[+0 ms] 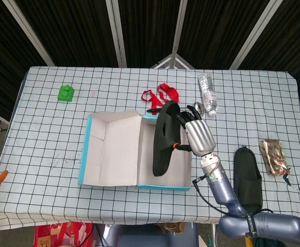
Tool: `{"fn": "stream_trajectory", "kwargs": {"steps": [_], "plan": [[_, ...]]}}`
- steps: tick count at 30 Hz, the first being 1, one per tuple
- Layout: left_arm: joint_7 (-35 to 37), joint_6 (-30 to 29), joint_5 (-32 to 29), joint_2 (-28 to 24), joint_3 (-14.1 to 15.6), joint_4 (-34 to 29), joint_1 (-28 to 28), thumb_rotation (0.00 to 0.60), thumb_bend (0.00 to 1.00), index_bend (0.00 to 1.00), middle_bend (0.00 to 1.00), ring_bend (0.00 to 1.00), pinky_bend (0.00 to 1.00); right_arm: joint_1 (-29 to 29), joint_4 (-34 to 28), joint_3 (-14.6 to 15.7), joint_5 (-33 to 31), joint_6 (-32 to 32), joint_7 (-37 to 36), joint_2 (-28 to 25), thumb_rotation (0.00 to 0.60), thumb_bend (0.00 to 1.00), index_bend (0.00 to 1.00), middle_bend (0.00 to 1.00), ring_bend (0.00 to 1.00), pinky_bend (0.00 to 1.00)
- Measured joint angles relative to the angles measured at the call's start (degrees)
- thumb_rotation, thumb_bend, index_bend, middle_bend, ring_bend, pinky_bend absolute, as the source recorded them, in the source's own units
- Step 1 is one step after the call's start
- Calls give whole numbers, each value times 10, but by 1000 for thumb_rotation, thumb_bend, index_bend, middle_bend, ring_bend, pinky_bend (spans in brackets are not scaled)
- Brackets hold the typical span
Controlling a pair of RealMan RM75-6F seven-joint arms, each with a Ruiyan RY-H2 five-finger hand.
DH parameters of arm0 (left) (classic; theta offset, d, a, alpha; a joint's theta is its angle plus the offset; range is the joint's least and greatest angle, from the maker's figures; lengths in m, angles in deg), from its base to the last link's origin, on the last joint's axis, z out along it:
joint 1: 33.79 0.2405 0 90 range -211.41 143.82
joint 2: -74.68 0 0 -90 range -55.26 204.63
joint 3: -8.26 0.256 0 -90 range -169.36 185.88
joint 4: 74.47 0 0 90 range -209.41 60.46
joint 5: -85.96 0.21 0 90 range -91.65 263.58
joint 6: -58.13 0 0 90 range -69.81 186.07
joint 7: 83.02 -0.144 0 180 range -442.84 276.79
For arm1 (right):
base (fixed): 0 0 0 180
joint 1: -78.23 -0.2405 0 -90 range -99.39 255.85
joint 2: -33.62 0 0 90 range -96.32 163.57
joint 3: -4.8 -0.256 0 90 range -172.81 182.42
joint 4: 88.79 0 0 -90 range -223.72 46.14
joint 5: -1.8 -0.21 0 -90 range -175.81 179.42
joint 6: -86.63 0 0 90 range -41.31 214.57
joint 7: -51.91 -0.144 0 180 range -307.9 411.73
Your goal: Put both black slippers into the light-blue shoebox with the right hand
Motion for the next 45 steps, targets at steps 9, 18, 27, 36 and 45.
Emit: {"fn": "stream_trajectory", "kwargs": {"steps": [9, 18, 27, 36, 45], "plan": [[2, 0, -4, -1, -2, 1, 0, 600, 272, 47, 0, 0, 15, 7, 57, 5, 19, 24, -23, 35, 600, 566, 515, 483, 267, 104], [-1, 3, -4, -1, 0, -2, -1, 600, 272, 46, 0, 0, 15, 18, 75, 13, 34, 47, -38, 50, 600, 567, 519, 488, 270, 104], [-3, 2, -3, 0, 0, -1, -1, 600, 273, 47, 0, 0, 15, 23, 89, 19, 47, 62, -33, 71, 600, 566, 519, 488, 275, 104], [-1, 2, -3, -1, 0, -1, -1, 600, 273, 46, 0, 0, 15, 24, 109, 21, 52, 81, -31, 95, 600, 566, 519, 488, 277, 104], [6, 0, -5, -4, -1, -2, 1, 600, 272, 46, 0, 0, 15, 19, 135, 11, 41, 111, -37, 117, 600, 567, 519, 488, 277, 104]]}}
